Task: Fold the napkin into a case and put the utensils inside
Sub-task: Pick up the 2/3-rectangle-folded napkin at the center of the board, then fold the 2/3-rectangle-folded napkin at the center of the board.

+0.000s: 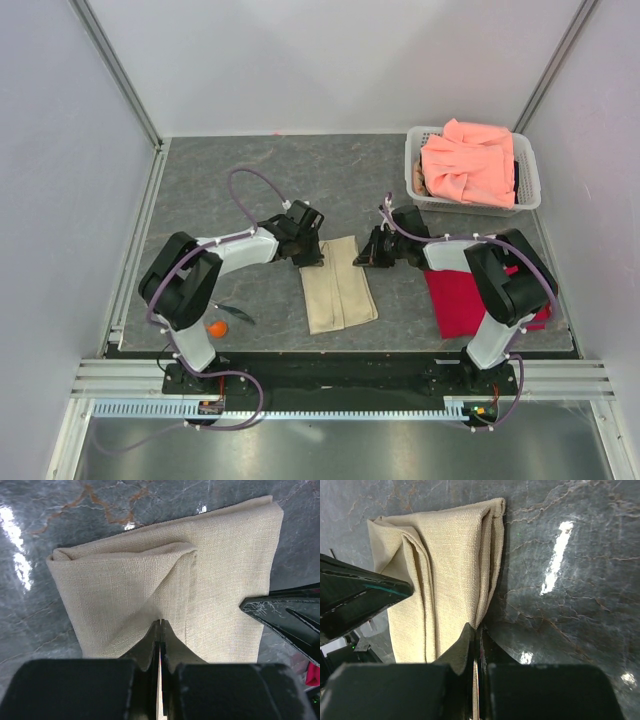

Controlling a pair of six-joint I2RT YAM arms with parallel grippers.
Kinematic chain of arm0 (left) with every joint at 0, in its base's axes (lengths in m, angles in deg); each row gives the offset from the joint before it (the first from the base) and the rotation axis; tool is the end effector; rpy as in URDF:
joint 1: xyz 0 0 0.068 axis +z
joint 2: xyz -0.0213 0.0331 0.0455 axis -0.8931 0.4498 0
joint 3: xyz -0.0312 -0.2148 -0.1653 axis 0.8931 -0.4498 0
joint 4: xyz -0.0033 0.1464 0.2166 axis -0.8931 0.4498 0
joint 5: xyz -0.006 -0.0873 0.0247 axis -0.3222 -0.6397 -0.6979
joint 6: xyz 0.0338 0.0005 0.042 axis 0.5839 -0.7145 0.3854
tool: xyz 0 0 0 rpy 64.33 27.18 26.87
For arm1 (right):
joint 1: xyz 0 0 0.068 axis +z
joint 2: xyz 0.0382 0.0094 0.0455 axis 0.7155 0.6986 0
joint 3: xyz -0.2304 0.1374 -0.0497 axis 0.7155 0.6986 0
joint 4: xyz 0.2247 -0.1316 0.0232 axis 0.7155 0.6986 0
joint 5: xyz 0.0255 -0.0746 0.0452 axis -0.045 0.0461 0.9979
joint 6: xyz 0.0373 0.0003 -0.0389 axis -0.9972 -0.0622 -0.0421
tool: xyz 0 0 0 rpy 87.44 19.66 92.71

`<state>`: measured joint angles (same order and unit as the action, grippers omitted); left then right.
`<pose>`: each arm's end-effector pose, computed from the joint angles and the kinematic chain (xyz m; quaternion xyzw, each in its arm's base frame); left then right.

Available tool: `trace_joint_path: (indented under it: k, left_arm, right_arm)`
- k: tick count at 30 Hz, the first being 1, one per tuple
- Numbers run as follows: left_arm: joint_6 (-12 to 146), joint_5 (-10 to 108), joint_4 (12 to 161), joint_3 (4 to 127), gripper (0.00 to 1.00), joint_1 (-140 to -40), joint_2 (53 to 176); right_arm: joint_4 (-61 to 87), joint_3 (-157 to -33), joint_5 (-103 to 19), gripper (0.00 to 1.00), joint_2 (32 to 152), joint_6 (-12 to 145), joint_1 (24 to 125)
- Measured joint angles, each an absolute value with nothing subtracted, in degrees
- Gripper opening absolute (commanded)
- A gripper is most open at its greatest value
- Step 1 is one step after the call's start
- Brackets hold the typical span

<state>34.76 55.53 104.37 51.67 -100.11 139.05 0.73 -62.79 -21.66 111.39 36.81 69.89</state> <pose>0.2781 -0.2097 0.1617 -0.0557 0.9583 -0.1938 0.2025 0.2902 0.1484 0.1246 0.0055 0.9039 0.3751 0.2057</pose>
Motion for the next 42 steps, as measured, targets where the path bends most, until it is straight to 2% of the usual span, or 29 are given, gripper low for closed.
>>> trace_joint_path:
  k: [11, 21, 28, 42]
  left_arm:
    - [34.8, 52.4, 96.2, 50.6, 0.02, -100.0, 142.0]
    - [34.7, 50.9, 90.4, 48.3, 0.02, -99.9, 142.2]
    - [34.7, 50.4, 89.3, 47.6, 0.02, -99.7, 141.8]
    - [34.7, 48.2, 94.3, 39.3, 0.02, -99.8, 131.0]
  right_arm:
    - [6.3, -67.0, -26.3, 0.00, 108.4, 37.6, 74.0]
    - [6.5, -70.4, -29.8, 0.00, 108.3, 33.4, 82.0]
    - [6.7, -70.4, -32.0, 0.00, 108.2, 30.6, 82.3]
    - [7.1, -70.4, -35.4, 0.00, 107.9, 25.4, 82.7]
